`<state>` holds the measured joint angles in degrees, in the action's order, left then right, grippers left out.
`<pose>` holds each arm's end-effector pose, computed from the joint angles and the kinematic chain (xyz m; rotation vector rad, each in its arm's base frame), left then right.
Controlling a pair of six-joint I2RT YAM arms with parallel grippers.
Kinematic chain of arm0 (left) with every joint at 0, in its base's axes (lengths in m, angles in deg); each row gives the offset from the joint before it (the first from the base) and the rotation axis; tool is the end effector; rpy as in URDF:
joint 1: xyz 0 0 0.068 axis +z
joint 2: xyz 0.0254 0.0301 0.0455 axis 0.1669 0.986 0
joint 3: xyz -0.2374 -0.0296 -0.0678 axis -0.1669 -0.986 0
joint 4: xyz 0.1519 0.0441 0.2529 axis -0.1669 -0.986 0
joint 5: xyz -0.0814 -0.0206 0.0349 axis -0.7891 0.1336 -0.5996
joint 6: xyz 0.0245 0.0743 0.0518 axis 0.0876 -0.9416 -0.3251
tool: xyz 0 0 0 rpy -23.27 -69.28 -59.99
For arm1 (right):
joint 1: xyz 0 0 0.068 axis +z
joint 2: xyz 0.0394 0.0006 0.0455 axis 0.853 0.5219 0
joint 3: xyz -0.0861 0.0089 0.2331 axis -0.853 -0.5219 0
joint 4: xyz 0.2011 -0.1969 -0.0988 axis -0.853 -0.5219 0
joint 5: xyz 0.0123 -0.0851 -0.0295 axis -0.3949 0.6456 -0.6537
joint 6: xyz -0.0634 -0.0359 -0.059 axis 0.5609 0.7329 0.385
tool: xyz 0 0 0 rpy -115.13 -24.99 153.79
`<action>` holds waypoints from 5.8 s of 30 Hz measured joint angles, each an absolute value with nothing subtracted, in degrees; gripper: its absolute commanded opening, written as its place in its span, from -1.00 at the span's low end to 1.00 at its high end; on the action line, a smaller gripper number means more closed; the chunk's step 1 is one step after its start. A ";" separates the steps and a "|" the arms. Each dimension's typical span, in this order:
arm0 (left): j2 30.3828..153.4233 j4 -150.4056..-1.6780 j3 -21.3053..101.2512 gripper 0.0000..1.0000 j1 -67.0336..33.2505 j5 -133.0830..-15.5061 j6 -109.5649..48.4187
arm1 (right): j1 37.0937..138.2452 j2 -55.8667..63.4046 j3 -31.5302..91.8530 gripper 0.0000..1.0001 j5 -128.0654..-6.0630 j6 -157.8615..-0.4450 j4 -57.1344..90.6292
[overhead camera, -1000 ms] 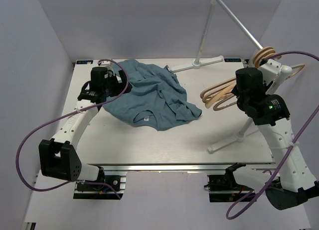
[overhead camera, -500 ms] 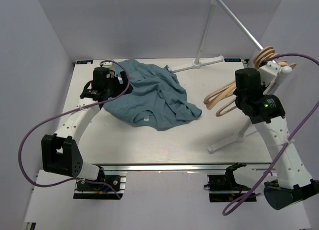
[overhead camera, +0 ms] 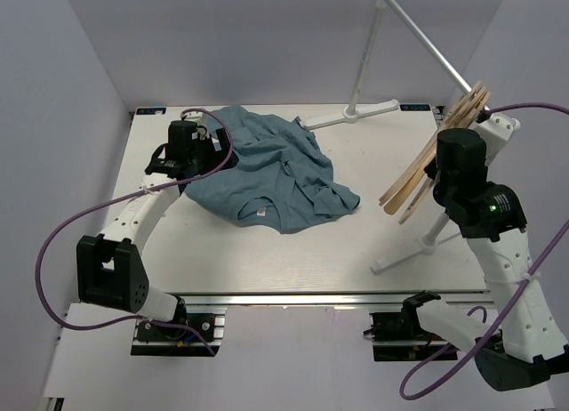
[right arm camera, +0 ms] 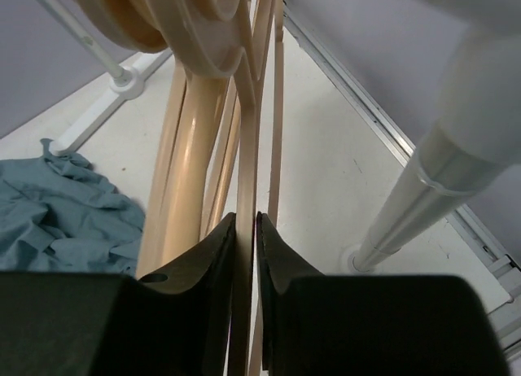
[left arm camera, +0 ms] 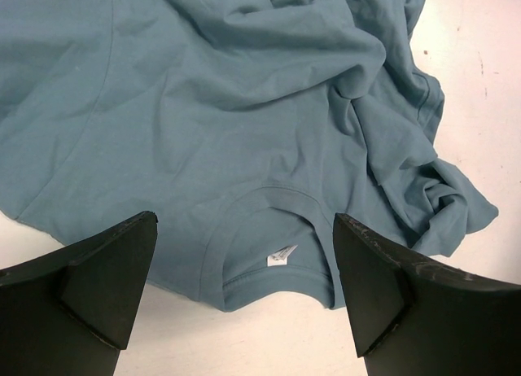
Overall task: Place the t-shirt on the hanger
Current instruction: Pick up the hanger from the clothesline, then place the T-shirt on the hanger.
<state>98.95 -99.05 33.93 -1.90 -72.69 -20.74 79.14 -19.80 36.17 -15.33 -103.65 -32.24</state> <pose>0.3939 -0.0902 0.2325 -0.1297 2.2483 -0.4420 0.2528 0.0321 0.4281 0.6366 1.7771 -0.1606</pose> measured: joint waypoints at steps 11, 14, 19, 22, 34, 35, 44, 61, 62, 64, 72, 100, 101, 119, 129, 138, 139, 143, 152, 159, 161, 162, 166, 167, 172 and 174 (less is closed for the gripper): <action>99.87 -99.07 33.95 0.96 -1.90 -72.78 -20.74 | 79.06 -21.52 38.60 -1.00 -19.28 -102.95 -32.22; 99.89 -99.07 33.95 0.96 -1.90 -72.75 -20.74 | 79.06 -21.59 39.78 -1.00 -19.83 -102.53 -32.68; 100.35 -99.07 33.95 0.96 -1.90 -72.75 -20.74 | 79.01 -22.00 42.36 -1.00 -20.68 -101.79 -33.79; 100.64 -99.12 33.95 0.96 -1.90 -72.75 -20.74 | 79.01 -22.27 43.61 -1.00 -21.53 -101.66 -34.95; 101.40 -98.61 33.98 0.96 -1.90 -73.26 -20.72 | 78.88 -28.34 43.39 -1.00 -28.09 -101.94 -38.91; 101.71 -98.59 33.98 0.96 -1.90 -73.43 -20.72 | 78.88 -29.15 43.04 -1.00 -29.12 -101.94 -39.50; 103.21 -98.35 33.95 0.96 -1.90 -74.07 -20.74 | 78.86 -32.47 42.60 -1.00 -34.65 -101.90 -44.35; 103.35 -98.20 33.95 0.96 -1.90 -74.22 -20.74 | 78.86 -38.99 27.61 -1.00 -37.62 -106.91 -55.45; 103.35 -98.18 33.95 0.96 -1.90 -74.26 -20.74 | 78.86 -39.36 26.25 -1.00 -38.69 -106.91 -55.60; 103.37 -98.20 33.95 0.96 -1.90 -74.44 -20.74 | 78.86 -39.66 24.15 -1.00 -41.34 -106.45 -55.89; 103.37 -98.22 33.95 0.96 -1.90 -75.66 -20.74 | 78.86 -41.91 16.79 -1.00 -59.13 -100.24 -52.13; 103.30 -102.72 30.92 0.96 -2.23 -78.28 -16.02 | 81.46 -34.48 7.87 -1.00 -90.27 -81.11 -25.38; 103.28 -103.53 30.19 0.96 -2.49 -77.48 -15.26 | 82.33 -33.72 7.89 -1.00 -90.41 -80.81 -23.80; 106.38 -109.50 26.26 0.81 -16.28 -56.25 -15.15 | 91.95 -17.57 20.11 -1.00 -65.44 -83.17 -7.43; 114.71 -111.82 27.86 0.08 -16.02 -50.64 -13.90 | 91.95 -17.24 20.09 -1.00 -65.34 -81.81 -7.34; 114.91 -112.93 30.76 -0.96 -16.02 -46.33 -11.43 | 91.99 -17.35 13.66 -1.00 -74.58 -78.40 -7.45; 114.91 -113.00 30.81 -1.00 -16.02 -45.89 -11.63 | 91.99 -17.46 12.68 -1.00 -75.39 -78.03 -7.61; 114.91 -113.61 31.18 -1.00 -16.02 -45.48 -11.15 | 91.99 -18.33 9.11 -1.00 -79.94 -76.57 -6.93; 111.26 -114.57 31.11 -1.00 -16.02 -45.56 -11.04 | 92.76 -16.58 6.01 -1.00 -85.20 -73.03 -0.66; 106.95 -115.05 31.07 -1.00 -16.02 -45.67 -11.08 | 92.98 -13.48 5.60 -1.00 -86.32 -70.08 4.68; 106.91 -115.58 31.07 -1.00 -16.02 -45.70 -11.06 | 93.07 -12.67 5.25 -1.00 -86.93 -69.29 5.79; 106.91 -115.79 31.07 -1.00 -16.02 -45.70 -11.06 | 93.09 -12.34 5.03 -1.00 -87.28 -68.83 6.18; 106.91 -116.69 31.22 -1.00 -16.02 -45.74 -11.02 | 93.17 -11.10 3.24 -1.00 -89.47 -66.34 8.28; 106.91 -116.97 31.37 -1.00 -16.02 -45.76 -11.02 | 93.20 -10.68 2.82 -1.00 -90.10 -65.62 8.63; 106.91 -118.40 32.77 -1.00 -16.02 -46.09 -10.58 | 93.77 -9.68 -0.92 -1.00 -90.47 -63.74 13.73; 106.91 -118.48 33.23 -1.00 -16.02 -46.22 -10.56 | 94.18 -9.68 -3.23 -1.00 -89.05 -63.50 18.05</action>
